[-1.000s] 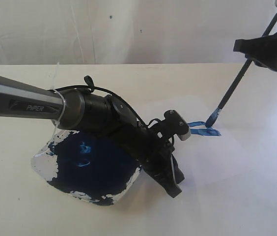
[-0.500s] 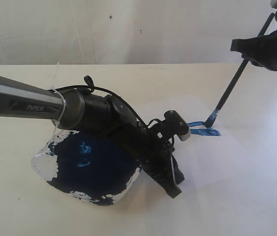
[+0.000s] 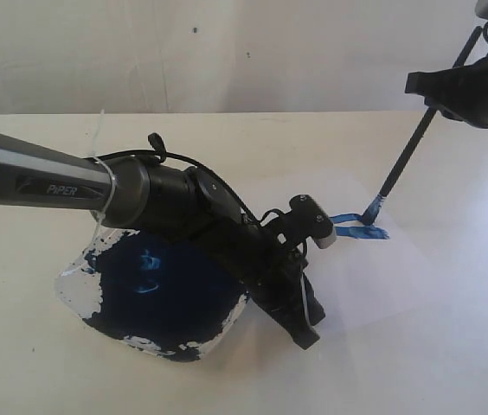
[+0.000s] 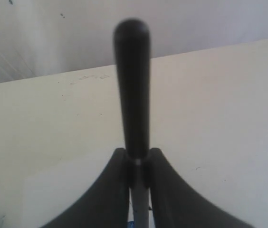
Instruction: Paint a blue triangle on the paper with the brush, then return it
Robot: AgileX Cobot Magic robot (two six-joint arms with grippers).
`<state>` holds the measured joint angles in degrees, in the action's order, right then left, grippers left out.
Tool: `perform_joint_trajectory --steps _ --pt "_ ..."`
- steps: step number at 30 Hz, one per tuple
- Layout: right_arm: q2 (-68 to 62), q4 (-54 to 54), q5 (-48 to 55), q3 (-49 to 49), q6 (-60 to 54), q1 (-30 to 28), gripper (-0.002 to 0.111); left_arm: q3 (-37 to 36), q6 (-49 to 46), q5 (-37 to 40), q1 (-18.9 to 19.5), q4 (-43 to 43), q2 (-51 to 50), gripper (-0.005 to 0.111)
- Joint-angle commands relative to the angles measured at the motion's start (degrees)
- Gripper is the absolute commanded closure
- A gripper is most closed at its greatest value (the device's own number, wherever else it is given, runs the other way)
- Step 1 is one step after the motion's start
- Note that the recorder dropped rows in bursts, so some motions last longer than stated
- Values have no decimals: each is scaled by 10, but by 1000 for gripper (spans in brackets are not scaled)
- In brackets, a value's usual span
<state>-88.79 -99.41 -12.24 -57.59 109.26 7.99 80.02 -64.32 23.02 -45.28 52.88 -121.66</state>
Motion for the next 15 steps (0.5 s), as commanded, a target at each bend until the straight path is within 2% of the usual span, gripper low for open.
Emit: perform_joint_trajectory --steps 1,15 --pt "12 -5 17 8 2 0 108 -1 -2 12 0 7 -1 107" --pt "44 -5 44 50 2 0 108 -1 -2 12 0 7 -1 107"
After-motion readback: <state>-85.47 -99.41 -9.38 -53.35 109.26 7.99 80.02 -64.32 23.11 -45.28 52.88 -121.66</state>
